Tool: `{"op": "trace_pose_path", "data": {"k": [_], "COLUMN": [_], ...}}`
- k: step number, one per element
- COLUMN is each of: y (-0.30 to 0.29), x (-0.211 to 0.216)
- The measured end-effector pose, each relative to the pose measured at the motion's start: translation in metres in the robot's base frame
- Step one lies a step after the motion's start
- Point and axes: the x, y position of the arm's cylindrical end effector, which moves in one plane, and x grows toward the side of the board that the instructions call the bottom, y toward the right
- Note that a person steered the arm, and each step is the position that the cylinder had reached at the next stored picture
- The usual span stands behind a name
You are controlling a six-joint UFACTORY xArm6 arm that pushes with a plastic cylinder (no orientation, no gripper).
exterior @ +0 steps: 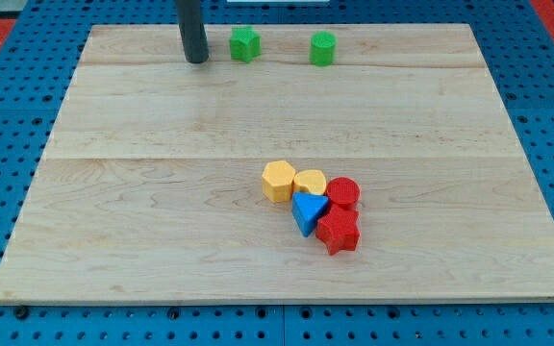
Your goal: Separate red circle from the red star
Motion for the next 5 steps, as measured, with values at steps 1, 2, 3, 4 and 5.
{"op": "trace_pose_path", "data": {"k": [1, 2, 3, 4, 5], "y": [0.002, 0.035, 0.038, 0.045, 0.074], "x": [0.007, 0.012, -0.005, -0.02, -0.034]}}
